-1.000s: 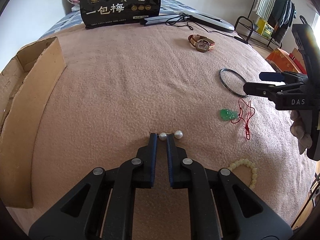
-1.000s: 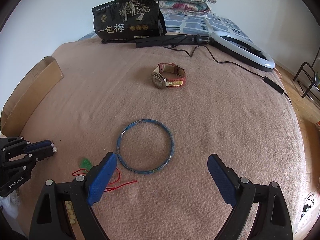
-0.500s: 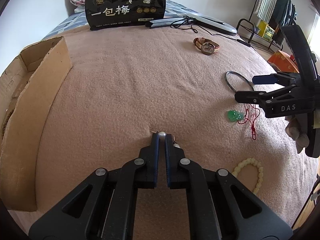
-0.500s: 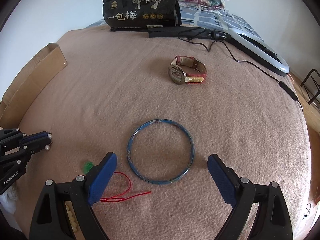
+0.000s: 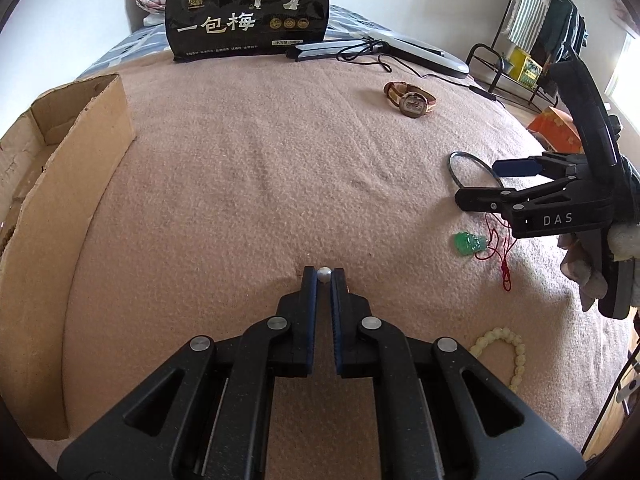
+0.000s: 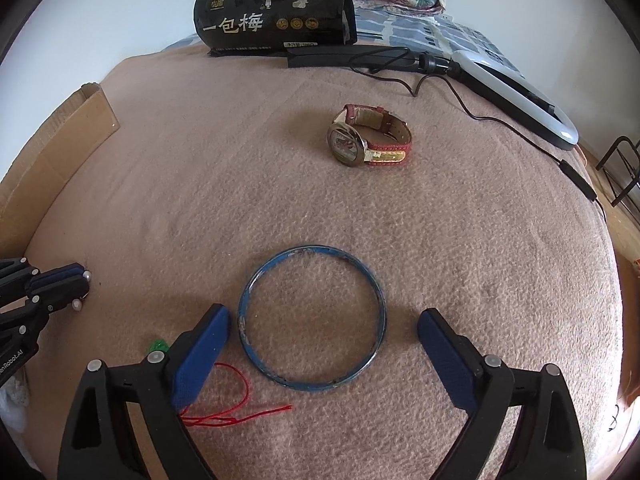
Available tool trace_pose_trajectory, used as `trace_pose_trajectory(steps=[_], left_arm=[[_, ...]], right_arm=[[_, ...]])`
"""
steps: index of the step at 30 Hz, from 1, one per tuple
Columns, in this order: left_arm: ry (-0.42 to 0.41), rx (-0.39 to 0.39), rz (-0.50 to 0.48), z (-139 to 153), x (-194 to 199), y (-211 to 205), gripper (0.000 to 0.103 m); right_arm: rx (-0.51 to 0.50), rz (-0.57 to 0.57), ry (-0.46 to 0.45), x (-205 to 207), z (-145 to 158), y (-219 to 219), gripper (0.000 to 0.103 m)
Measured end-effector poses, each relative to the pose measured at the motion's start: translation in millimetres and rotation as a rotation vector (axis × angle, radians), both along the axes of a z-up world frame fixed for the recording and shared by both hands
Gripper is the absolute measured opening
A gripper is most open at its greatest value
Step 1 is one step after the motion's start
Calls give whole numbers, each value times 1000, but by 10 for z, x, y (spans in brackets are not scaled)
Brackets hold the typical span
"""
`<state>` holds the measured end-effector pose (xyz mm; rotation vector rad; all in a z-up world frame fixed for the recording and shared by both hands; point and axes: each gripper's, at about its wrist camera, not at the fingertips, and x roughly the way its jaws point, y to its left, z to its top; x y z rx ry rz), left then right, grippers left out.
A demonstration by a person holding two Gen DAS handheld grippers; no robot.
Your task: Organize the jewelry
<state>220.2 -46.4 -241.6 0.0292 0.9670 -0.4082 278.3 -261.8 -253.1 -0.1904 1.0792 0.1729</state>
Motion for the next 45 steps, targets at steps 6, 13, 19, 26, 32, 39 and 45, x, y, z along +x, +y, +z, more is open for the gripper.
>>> trace_pose_trajectory(steps=[6, 13, 19, 26, 32, 39, 45], left_arm=[[-23, 24, -11, 14, -34, -29, 5], [-48, 20, 0, 105, -85, -9, 0], [-71, -2, 25, 243, -131, 99, 0], [-67, -24, 13, 327, -176, 187, 0], [-37, -5, -7, 243, -137, 58, 5], [-40, 29, -12, 161, -36, -20, 30], [-40, 33, -15, 103, 21, -5, 30]], right_arm=[[24, 4, 6, 10, 50, 0, 73], [39, 0, -16, -53, 149, -8, 73], [51, 8, -50, -115, 344, 31, 73], [56, 25, -78, -175, 529, 134, 73], [65, 32, -85, -213, 571, 192, 73], [62, 48, -85, -270, 557, 188, 73], [67, 45, -80, -254, 526, 157, 73]])
